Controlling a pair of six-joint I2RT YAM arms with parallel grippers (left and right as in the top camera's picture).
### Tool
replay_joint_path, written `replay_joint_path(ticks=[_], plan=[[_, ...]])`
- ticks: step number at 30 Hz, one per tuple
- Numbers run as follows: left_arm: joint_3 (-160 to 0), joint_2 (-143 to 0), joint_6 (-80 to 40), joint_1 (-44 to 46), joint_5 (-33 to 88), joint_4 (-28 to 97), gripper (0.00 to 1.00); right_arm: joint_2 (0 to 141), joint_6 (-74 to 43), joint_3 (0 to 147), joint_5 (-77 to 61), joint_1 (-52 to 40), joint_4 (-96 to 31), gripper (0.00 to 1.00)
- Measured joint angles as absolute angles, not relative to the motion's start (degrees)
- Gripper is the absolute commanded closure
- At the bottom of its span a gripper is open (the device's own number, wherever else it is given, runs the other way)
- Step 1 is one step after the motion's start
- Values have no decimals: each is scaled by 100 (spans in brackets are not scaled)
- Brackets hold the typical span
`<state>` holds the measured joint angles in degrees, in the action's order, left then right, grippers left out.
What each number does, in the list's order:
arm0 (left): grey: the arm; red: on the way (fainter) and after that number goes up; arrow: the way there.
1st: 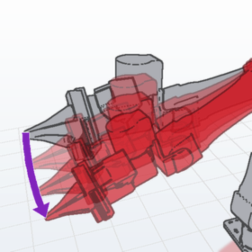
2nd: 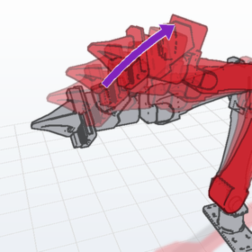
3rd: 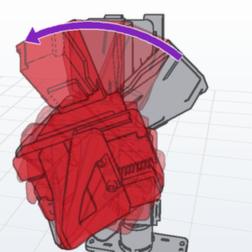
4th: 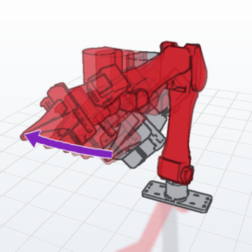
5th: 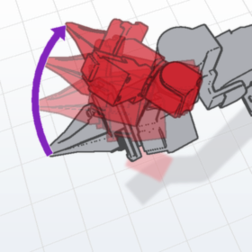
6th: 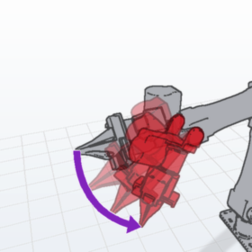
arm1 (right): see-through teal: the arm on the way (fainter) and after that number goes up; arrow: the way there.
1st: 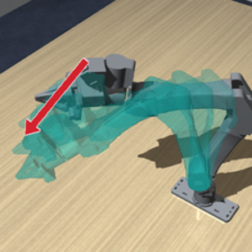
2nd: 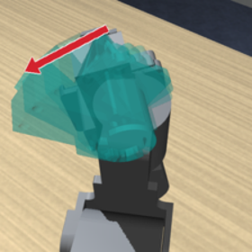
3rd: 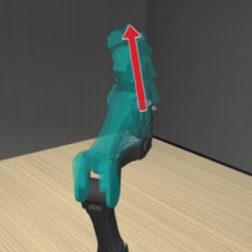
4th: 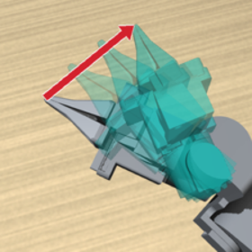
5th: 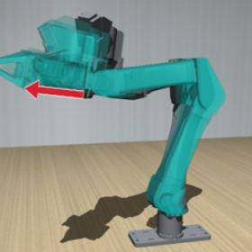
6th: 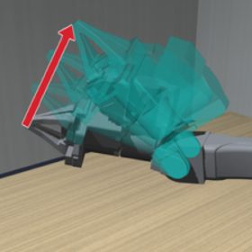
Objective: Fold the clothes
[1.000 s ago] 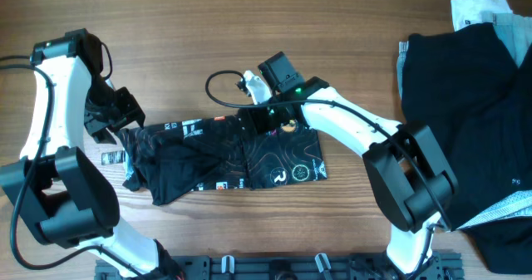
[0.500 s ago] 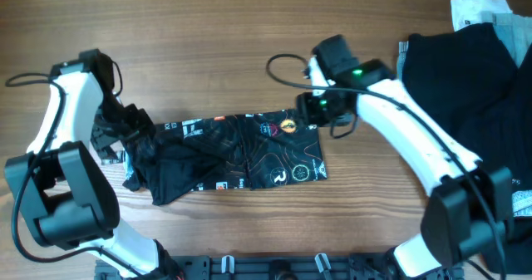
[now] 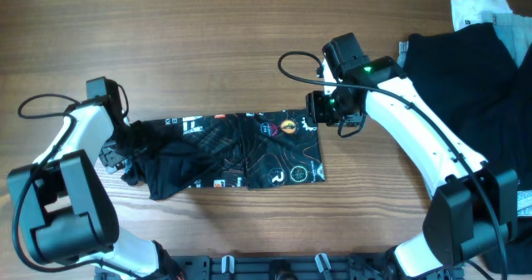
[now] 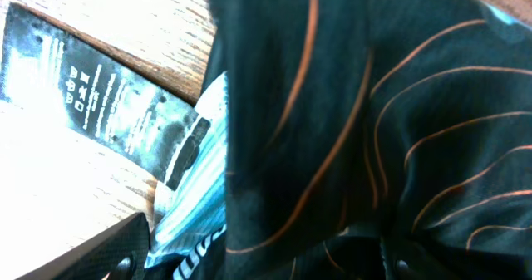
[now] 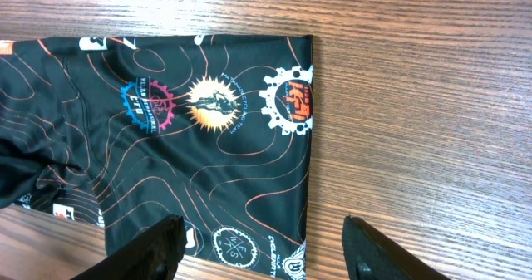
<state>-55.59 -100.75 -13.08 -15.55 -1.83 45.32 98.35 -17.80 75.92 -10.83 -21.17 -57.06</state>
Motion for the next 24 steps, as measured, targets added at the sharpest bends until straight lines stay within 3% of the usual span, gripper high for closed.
replay_joint_path(ticks=[2,6,7,13,19,24], plan=[[-5433,-10012,-1275,-1640,-19,4348,32,9835,-1780,7592,-1083,-2117,-5706,34],[-5238,-9913,-1293,-1673,-8,3833,73,9835,-1780,7592,-1083,-2117,-5719,34],[-5234,-9913,-1321,-1673,12,3747,78,9835,-1780,7592,-1083,-2117,-5730,34],[-5415,-9988,-1367,-1667,152,4012,87,9835,-1798,7592,-755,-2115,-5791,34],[-6438,-10444,-1385,-1776,-545,5614,91,9835,-1796,7592,-519,-1697,-5918,33],[-8197,-10449,-1413,-1968,-1103,6886,96,9835,-1752,7592,-287,-1216,-6060,30]])
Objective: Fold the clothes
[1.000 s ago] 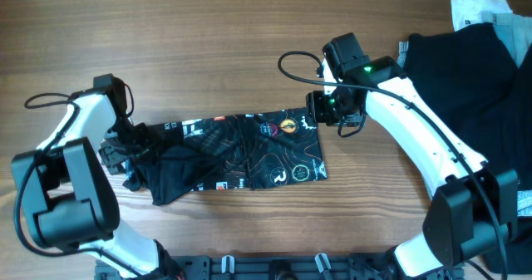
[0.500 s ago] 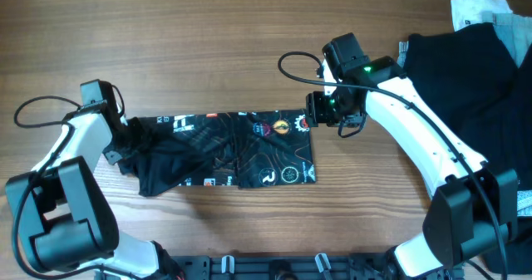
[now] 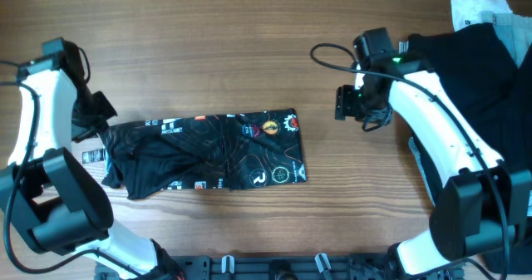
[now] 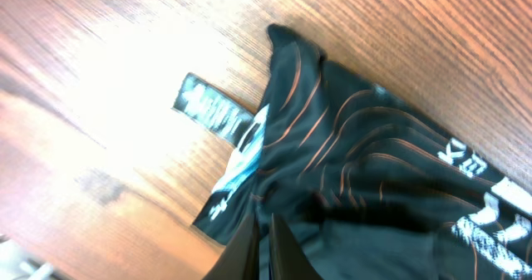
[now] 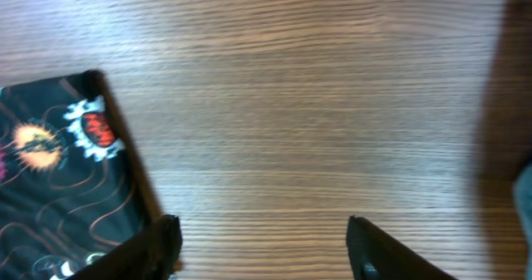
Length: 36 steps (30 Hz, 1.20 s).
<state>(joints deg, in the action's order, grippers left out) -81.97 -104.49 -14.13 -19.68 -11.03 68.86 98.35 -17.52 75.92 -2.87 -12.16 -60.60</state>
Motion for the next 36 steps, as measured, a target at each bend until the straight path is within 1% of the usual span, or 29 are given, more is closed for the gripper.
replay_joint_path(ticks=[4,6,8,10,12,14,15,16,18,19,21,26,28,29,32,33,34,35,36], plan=[[-8403,-10447,-1564,-1739,-873,7690,96,9835,-1715,7592,-248,-1105,-6064,29],[-8403,-10447,-1581,-1511,-860,7832,93,9835,-1673,7592,-248,-1105,-6069,29],[-8403,-10447,-1588,-1417,-893,7905,86,9835,-1621,7592,-246,-1105,-6088,28],[-8401,-10447,-1634,-1474,-939,7863,86,9835,-1616,7592,-248,-1105,-6095,27],[-8399,-10447,-1647,-1542,-915,7769,87,9835,-1614,7592,-259,-1105,-6119,35],[-8289,-10444,-1616,-1559,-733,7679,90,9835,-1306,7592,-729,-1103,-6073,46],[-8191,-10447,-1599,-1555,-674,7669,90,9835,-1109,7592,-1024,-1109,-6066,46],[-8088,-10447,-1579,-1551,-626,7638,90,9835,-915,7592,-1354,-1133,-6082,46],[-7852,-10447,-1579,-1555,-587,7496,86,9837,-558,7590,-1778,-1291,-6106,30],[-7719,-10447,-1577,-1555,-565,7439,86,9861,-480,7590,-1964,-1470,-6080,28],[-7537,-10447,-1577,-1559,-543,7301,78,10053,-333,7590,-2117,-1763,-6038,27],[-7035,-10447,-1559,-1559,-502,6792,75,10978,-268,7581,-2250,-2161,-5918,27],[-6895,-10447,-1562,-1559,-497,6589,75,11264,-268,7579,-2257,-2200,-5907,29],[-6834,-10447,-1564,-1559,-482,6541,75,11408,-266,7579,-2279,-2224,-5902,32],[-6678,-10447,-1605,-1559,-480,6368,74,11681,-211,7579,-2508,-2311,-5857,46],[-6641,-10447,-1623,-1559,-480,6311,74,11727,-163,7579,-2639,-2353,-5833,59],[-6598,-10447,-1627,-1559,-480,6267,74,11767,-123,7579,-2751,-2436,-5798,82],[-6554,-10447,-1627,-1559,-480,6250,75,11784,-115,7577,-2775,-2491,-5760,96],[-6528,-10447,-1627,-1559,-480,6243,77,11810,-128,7572,-2808,-2541,-5690,96]])
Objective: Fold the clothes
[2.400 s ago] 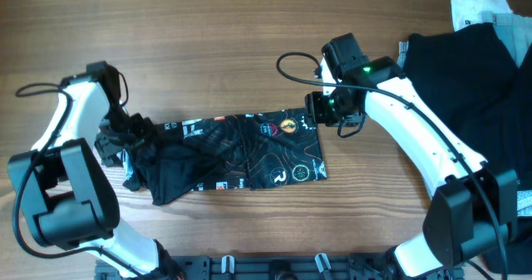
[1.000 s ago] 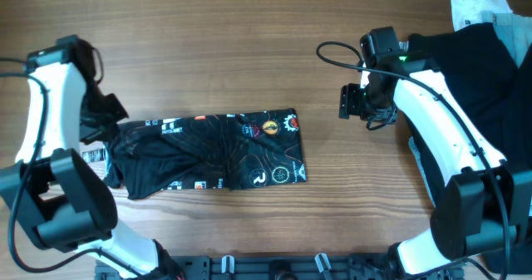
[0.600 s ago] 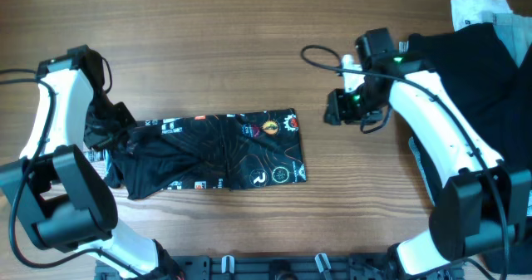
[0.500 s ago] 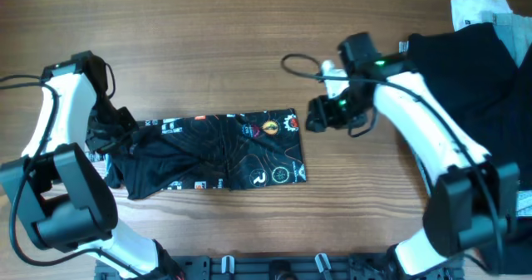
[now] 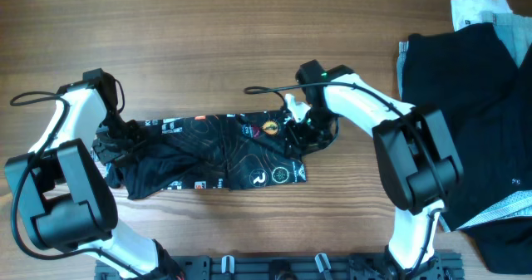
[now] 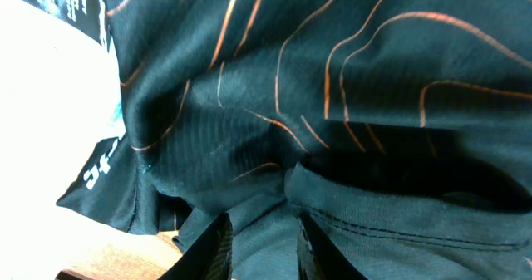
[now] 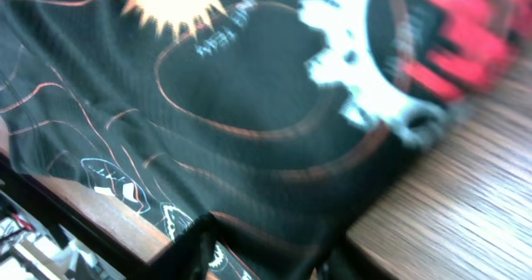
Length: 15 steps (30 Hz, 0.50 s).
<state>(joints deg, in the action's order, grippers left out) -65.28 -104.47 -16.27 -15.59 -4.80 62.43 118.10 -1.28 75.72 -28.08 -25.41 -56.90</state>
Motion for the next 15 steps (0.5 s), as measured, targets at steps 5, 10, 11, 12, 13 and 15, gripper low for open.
replay_joint_path(ticks=[5,10,11,12,13,15], plan=[[-6497,-10447,-1688,-1559,-283,5666,85,11830,-926,7561,-2600,-2517,-5301,96],[-6497,-10471,-1691,-1522,121,4886,82,11828,-1334,7564,-2617,-1922,-4755,96],[-6497,-10499,-1691,-1490,169,4792,81,11828,-1350,7568,-2615,-1850,-4700,96],[-6490,-10551,-1693,-1444,226,4598,81,11828,-1356,7570,-2611,-1741,-4587,96],[-6486,-10641,-1693,-1356,311,4239,80,11828,-1345,7570,-2606,-1684,-4442,96],[-6508,-10801,-1693,-1144,471,3907,79,11828,-1323,7570,-2582,-1632,-4252,96]])
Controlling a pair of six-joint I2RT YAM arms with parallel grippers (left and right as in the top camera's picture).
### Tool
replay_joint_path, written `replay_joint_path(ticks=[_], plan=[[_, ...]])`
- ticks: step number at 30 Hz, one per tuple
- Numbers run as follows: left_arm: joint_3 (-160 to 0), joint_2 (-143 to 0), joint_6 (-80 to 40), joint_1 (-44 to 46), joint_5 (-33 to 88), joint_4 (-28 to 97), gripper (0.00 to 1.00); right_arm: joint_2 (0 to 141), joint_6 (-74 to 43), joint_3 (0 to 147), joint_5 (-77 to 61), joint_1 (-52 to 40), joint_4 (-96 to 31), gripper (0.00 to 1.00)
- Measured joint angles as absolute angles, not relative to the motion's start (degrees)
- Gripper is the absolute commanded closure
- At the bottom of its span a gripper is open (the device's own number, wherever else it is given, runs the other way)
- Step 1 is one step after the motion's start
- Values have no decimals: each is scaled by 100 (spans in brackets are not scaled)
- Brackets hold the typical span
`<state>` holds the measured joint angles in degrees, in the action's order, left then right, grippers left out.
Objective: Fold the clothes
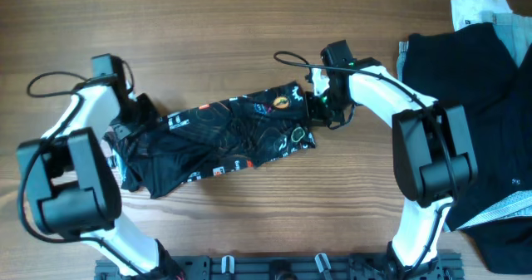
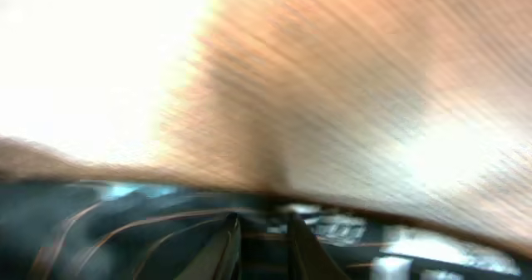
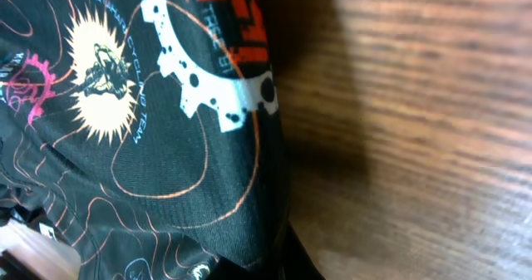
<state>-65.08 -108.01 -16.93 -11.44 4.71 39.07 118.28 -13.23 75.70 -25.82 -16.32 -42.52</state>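
A black jersey (image 1: 224,135) with orange contour lines and coloured logos lies stretched slantwise across the wooden table (image 1: 249,31), its right end farther back than its left. My left gripper (image 1: 140,110) is shut on the jersey's upper left edge; the left wrist view is blurred, with dark cloth (image 2: 125,230) pinched at the left gripper (image 2: 264,247). My right gripper (image 1: 320,105) is shut on the right hem. In the right wrist view the printed hem (image 3: 166,105) runs down into the right gripper (image 3: 274,259).
A heap of dark clothes (image 1: 474,89) covers the table's right side, with a white garment (image 1: 474,10) at the back right corner. The black mounting rail (image 1: 274,267) runs along the front edge.
Both grippers have shut on the jersey's ends and shifted toward the back. The jersey lay level; now it is pulled taut and slanted, right end farther back and right.
The left gripper was at the jersey's bunched left end, the right gripper open over its right end. Then the jersey lay farther left with both arms off it. Then both grippers were down at its ends; now they grip it, stretched.
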Motion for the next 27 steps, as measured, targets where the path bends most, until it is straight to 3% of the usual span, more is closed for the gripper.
replay_joint_path(ticks=[7,8,11,13,16,20,24,26,27], plan=[[-6624,-10879,-1691,-703,915,3848,67,11828,-1343,7570,-2473,-1629,-3830,93],[-6724,-10903,-1691,-711,934,4136,65,11826,-1334,7570,-2460,-1629,-3846,80],[-7100,-10916,-1691,-805,965,5087,60,11819,-1013,7634,-2357,-1627,-4244,76],[-7279,-10833,-1686,-1004,980,5714,58,11754,-888,7688,-1811,-1632,-4696,64],[-7319,-10510,-1686,-1328,976,6353,54,11697,-851,7773,-956,-1619,-4993,55],[-7352,-10114,-1629,-1472,950,7203,50,11701,-825,7837,-139,-1564,-5277,54],[-7054,-10114,-1581,-1474,770,7067,43,11638,-825,7835,25,-1509,-5568,53],[-6716,-10114,-1577,-1474,611,6742,20,11397,-825,7830,19,-1511,-5638,53],[-6571,-10114,-1594,-1474,458,6613,17,11216,-825,7830,16,-1511,-5660,53]])
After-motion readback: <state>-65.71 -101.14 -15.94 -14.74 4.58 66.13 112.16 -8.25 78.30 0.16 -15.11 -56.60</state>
